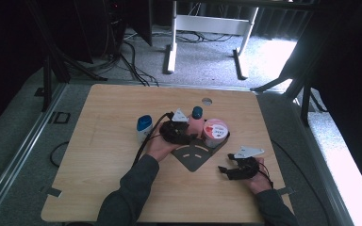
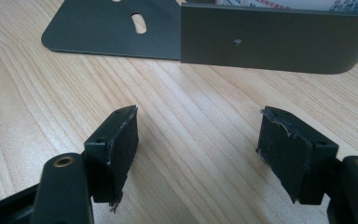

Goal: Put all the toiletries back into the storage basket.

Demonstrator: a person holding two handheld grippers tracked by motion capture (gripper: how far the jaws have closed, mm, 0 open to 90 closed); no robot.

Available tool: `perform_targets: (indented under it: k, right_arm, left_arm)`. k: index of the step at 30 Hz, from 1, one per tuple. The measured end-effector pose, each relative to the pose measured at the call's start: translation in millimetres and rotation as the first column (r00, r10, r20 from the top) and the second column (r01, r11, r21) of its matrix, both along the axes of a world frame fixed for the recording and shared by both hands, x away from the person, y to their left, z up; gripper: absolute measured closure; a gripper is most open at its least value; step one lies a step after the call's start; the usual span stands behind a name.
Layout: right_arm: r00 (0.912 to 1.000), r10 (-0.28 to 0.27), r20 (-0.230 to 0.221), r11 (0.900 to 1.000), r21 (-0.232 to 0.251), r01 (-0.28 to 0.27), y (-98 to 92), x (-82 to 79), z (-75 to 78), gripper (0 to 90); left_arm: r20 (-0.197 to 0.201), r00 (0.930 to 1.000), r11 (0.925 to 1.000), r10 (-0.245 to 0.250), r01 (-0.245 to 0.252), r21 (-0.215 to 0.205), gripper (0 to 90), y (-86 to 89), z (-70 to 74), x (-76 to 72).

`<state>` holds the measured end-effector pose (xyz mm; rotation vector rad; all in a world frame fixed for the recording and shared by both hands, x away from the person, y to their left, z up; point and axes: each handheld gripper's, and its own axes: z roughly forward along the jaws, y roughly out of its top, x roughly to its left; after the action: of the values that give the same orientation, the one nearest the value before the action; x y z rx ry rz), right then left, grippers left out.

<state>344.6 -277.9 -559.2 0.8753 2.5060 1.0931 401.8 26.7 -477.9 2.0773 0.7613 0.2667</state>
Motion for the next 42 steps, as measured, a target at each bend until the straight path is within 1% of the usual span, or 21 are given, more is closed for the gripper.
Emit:
perform_targets:
  k: [2,8,14,16,17,21,23,24,26,30,33,40,42]
  right_arm:
    - [1.0000,0.000,0.000,1.000,0.000,0.000,0.0,0.0,0.0,28.4]
    - [1.0000,0.000,0.000,1.000,0.000,0.000,0.0,0.0,0.0,28.4]
    - [1.0000,0.001,0.000,1.000,0.000,-0.001,0.0,0.0,0.0,28.3]
    - [1.0000,0.001,0.000,1.000,0.000,-0.001,0.0,0.0,0.0,28.3]
    - [1.0000,0.001,0.000,1.000,0.000,-0.001,0.0,0.0,0.0,28.3]
    - [1.0000,0.002,0.000,1.000,0.000,-0.002,-0.2,-0.2,0.0,28.3]
    - [1.0000,0.002,0.000,1.000,0.000,-0.002,-0.2,-0.1,0.0,28.3]
    - [1.0000,0.002,0.001,1.000,-0.001,-0.002,-0.2,-0.1,0.0,28.3]
    - [1.0000,0.002,0.001,1.000,-0.001,-0.002,-0.3,-0.2,0.0,28.3]
    - [1.0000,0.003,0.003,1.000,-0.002,-0.003,-0.5,-0.2,0.0,28.3]
    - [1.0000,0.003,0.003,1.000,-0.001,-0.003,-0.5,-0.2,0.0,28.3]
    - [1.0000,0.002,0.000,1.000,0.000,-0.002,-0.5,-0.3,0.0,28.3]
    - [1.0000,0.002,0.002,1.000,0.000,-0.002,-0.5,-0.2,0.0,28.3]
  left_arm:
    - [-0.007,1.0000,1.0000,-0.001,0.001,-0.009,43.9,2.5,-1.3,-2.3]
    - [-0.021,0.9997,0.9999,0.011,-0.011,-0.007,45.3,10.2,-3.9,-10.0]
    - [-0.028,0.9996,1.0000,0.009,-0.009,-0.003,45.9,15.7,-5.6,-14.1]
    - [-0.026,0.9994,0.9997,0.023,-0.023,0.002,47.2,18.7,-5.2,-17.1]
    - [-0.026,0.9994,0.9997,0.024,-0.024,-0.002,47.9,19.4,-5.0,-17.9]
    - [-0.027,0.9996,0.9999,0.011,-0.011,0.001,48.6,21.0,-3.9,-22.4]
    - [-0.027,0.9996,0.9999,0.011,-0.011,0.001,49.0,21.0,-3.9,-22.4]
    - [-0.028,0.9996,0.9999,0.007,-0.007,0.007,49.6,22.1,-2.8,-26.0]
    - [-0.027,0.9996,0.9999,0.005,-0.004,0.010,50.9,23.3,-2.3,-27.9]
    - [-0.025,0.9997,0.9999,-0.001,0.001,0.014,52.3,25.6,-1.5,-29.6]
    - [-0.040,0.9992,0.9998,-0.010,0.011,0.018,52.3,28.7,-1.4,-30.7]
    - [-0.056,0.9982,0.9995,-0.022,0.023,0.023,53.5,32.6,-1.6,-33.1]
    - [-0.068,0.9972,0.9991,-0.031,0.033,0.026,53.3,34.7,-2.7,-34.2]
